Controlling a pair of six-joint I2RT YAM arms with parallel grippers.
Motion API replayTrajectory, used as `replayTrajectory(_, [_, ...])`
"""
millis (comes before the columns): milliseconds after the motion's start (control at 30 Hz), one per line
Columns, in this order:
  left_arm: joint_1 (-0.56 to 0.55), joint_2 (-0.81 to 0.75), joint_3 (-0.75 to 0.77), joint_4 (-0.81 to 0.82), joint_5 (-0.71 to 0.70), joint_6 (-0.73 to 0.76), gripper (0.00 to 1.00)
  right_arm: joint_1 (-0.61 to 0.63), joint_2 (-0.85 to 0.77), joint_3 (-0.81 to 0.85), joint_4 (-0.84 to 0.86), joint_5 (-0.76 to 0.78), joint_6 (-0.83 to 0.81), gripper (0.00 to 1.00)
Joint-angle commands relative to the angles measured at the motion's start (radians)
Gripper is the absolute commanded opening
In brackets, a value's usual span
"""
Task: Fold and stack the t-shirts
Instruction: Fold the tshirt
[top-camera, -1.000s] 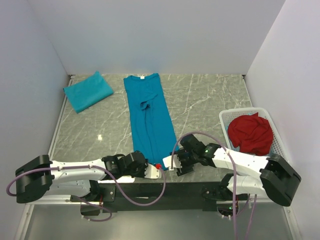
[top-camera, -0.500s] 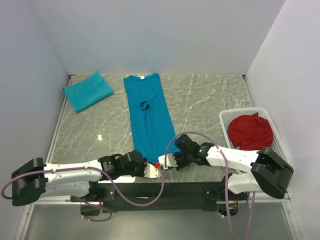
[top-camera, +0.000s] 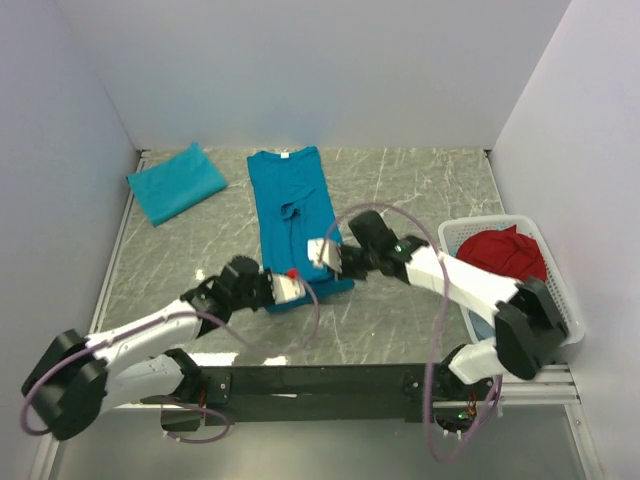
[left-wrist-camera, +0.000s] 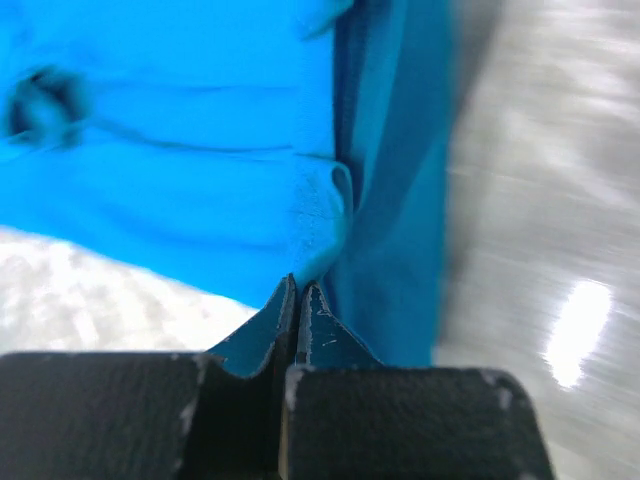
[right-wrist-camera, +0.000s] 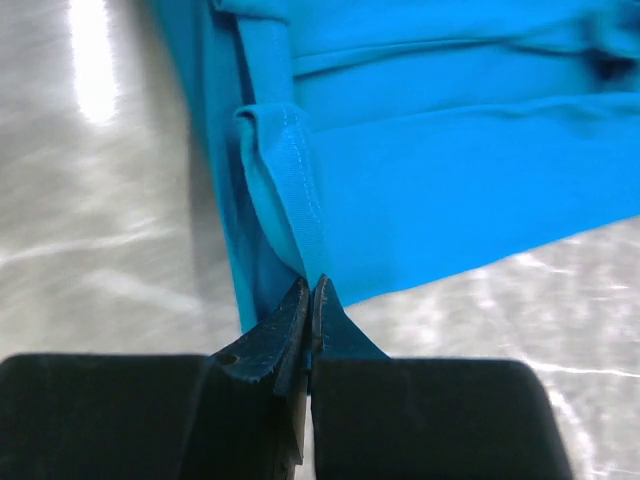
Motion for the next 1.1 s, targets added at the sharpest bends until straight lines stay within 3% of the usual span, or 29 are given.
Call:
replayTrajectory(0, [0.150,0.114,0.099,0.162,0.119,0.090,0.00,-0.055,0.159,0.176,0.003,0.039,0.049,0.00])
replayTrajectory(167, [0.293,0.356,0.274,0.237,0.179,0.098,0.00,-0.119,0.357,0.436,-0.005,0.090,0.098,0.00])
replayTrajectory(467, [0.393,0.634,0.505,0.283,0.186,0.081,0.00,-0.172,0.641,0.743,-0.009,0.118,0.183,0.00])
replayTrajectory(1067, [0.456,0.815,0.674,0.306,0.190,0.056,0.00,-0.210,0.854,0.995,0.020,0.190,0.267,0.00])
